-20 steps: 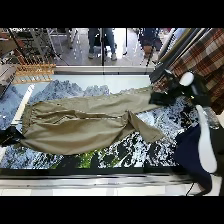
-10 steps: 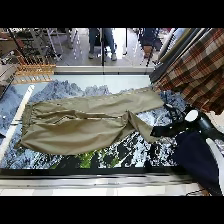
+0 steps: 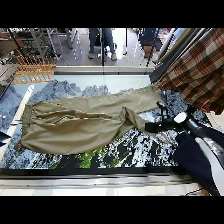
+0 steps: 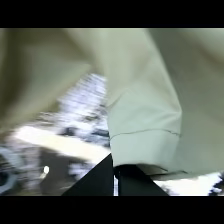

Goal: Fold the clothes and pants, and hang the long-sleeved shirts on hangers.

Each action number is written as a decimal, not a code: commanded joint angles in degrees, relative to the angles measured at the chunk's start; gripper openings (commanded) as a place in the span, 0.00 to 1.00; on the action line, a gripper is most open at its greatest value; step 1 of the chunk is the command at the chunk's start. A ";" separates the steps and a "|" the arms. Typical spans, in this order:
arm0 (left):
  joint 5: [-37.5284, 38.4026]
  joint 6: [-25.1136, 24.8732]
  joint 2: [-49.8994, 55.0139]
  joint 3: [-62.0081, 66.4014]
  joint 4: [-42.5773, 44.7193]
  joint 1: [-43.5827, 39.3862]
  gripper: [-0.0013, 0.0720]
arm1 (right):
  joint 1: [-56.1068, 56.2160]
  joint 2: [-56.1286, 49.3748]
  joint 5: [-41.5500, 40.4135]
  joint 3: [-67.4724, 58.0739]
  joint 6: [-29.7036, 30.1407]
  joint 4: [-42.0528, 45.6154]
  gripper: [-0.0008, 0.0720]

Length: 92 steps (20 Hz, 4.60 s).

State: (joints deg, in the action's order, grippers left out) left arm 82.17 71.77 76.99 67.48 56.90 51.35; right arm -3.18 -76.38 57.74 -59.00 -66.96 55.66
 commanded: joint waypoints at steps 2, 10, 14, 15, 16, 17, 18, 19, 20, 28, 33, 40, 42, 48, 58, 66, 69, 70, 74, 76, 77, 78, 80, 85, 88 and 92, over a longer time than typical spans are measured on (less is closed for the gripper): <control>-2.93 -0.39 -0.04 -5.38 -1.33 0.07 0.60 | 7.30 16.31 13.62 -8.66 -1.62 -3.02 0.03; -5.79 -1.36 -0.04 -7.04 -1.60 0.07 0.60 | 2.19 19.61 -7.58 -16.70 -18.01 20.55 0.03; -5.70 -0.55 -0.04 -7.04 -0.66 0.17 0.60 | -8.72 -3.48 -12.02 -16.70 -15.50 20.74 0.04; -5.68 0.31 -0.04 -7.04 1.20 0.17 0.60 | -11.78 -7.96 -12.55 -16.72 -15.50 19.19 0.30; -5.70 1.25 -0.04 -7.04 3.78 0.17 0.60 | -14.75 -10.88 -10.75 -16.70 -15.43 16.35 0.68; -5.70 2.32 -0.04 -7.04 6.23 0.17 0.60 | -18.12 -12.83 -7.19 -16.68 -14.58 12.26 0.81; -6.08 3.39 -0.04 -7.19 7.91 0.17 0.61 | -20.96 -13.53 -3.32 -16.39 -11.34 8.17 0.81; -6.58 3.69 -0.04 -7.58 8.20 0.28 0.64 | -23.78 -13.51 0.50 -15.63 -7.91 4.63 0.81; -7.63 4.57 -0.07 -8.39 8.09 0.31 0.64 | -26.03 -13.11 3.69 -14.47 -5.62 2.05 0.81; -21.35 5.66 -2.45 -17.68 0.17 0.28 0.64 | -23.06 -3.06 9.90 0.98 8.02 3.43 0.75; -32.30 9.46 -2.27 -20.87 -4.92 0.26 0.64 | -8.28 -1.36 -0.79 0.92 7.48 14.86 0.75; -33.62 9.22 3.34 -21.77 -13.05 0.07 0.59 | 9.40 -6.75 -12.52 -0.59 -1.42 33.24 0.75; -34.03 8.83 3.61 -21.77 -14.19 0.07 0.28 | 10.62 -10.78 -13.03 -2.60 -7.52 37.83 0.72; -33.97 8.85 3.65 -21.77 -17.18 0.04 0.05 | 10.67 -17.53 -10.40 -8.39 -16.55 46.95 0.59; -31.78 4.68 1.38 -17.57 -20.61 1.42 0.04 | 10.67 -13.94 -6.34 -14.99 -22.45 48.11 0.03; -26.80 6.71 -0.72 12.70 -24.26 1.68 0.04 | 9.92 -12.28 -4.94 -46.25 -28.48 37.90 0.03; -23.23 6.67 -0.72 22.93 -15.69 2.95 0.04 | 7.28 -10.75 2.23 -52.43 -27.87 37.53 0.03; -21.57 6.69 -0.72 24.63 -10.03 3.63 0.04 | 5.99 -9.92 5.90 -52.13 -26.53 37.16 0.03; -15.72 0.79 0.57 23.76 1.81 7.21 0.04 | 2.91 -5.79 15.65 -42.82 -12.70 31.85 0.03; -14.43 -7.34 0.28 18.93 2.05 8.09 0.04 | 2.82 -2.34 14.08 -32.02 -11.26 29.05 0.03; -13.44 -10.14 0.33 16.63 2.71 8.57 0.04 | 2.89 -0.26 12.39 -25.35 -11.10 27.98 0.03; -12.70 -12.72 0.31 14.23 3.08 9.07 0.04 | 2.86 1.92 10.32 -19.02 -10.23 26.51 0.03; -10.54 -17.51 0.33 10.16 3.10 10.84 0.04 | 2.89 7.08 6.54 -7.63 -9.68 24.92 0.03; -2.38 -32.94 0.35 7.76 3.13 15.67 0.04 | 2.89 16.61 11.23 3.98 -8.44 23.28 0.03; -1.73 -35.41 0.44 7.76 7.37 16.28 0.04 | 2.89 16.94 18.40 8.04 -6.25 19.52 0.03; 0.37 -35.36 1.90 7.32 15.15 16.28 0.05 | 2.86 16.92 19.91 15.82 -6.23 19.10 0.03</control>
State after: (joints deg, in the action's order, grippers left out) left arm 80.12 38.33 78.04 75.22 66.67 67.33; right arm -0.30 -59.94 74.91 -48.27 -73.80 76.34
